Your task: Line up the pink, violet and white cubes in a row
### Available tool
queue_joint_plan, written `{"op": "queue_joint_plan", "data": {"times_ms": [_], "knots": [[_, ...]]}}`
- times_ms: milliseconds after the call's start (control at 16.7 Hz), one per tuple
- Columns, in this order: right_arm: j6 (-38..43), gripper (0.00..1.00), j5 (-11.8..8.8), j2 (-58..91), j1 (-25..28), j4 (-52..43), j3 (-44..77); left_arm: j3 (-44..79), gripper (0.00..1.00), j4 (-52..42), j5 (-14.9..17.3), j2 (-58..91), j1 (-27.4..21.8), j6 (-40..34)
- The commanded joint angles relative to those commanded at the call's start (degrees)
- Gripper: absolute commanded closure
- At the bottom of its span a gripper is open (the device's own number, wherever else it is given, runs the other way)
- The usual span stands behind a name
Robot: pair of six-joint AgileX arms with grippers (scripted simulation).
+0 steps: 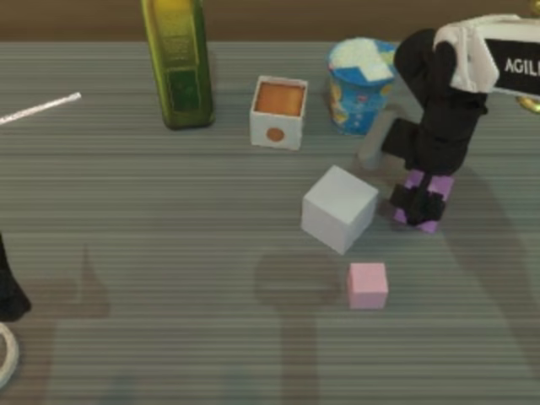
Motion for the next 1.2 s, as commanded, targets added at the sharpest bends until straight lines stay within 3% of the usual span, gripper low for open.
{"op": "queue_joint_plan", "data": {"times_ms": [600,1200], "knots": [[0.4,1.0,-0.4,-1.4,0.0,-1.1,0.1,0.0,0.0,0.0,0.0,0.0,0.0,0.0],[0.4,1.0,-0.5,-5.5,0.5,-14.0,8.9,0.0,0.0,0.0,0.0,0.0,0.0,0.0]]}}
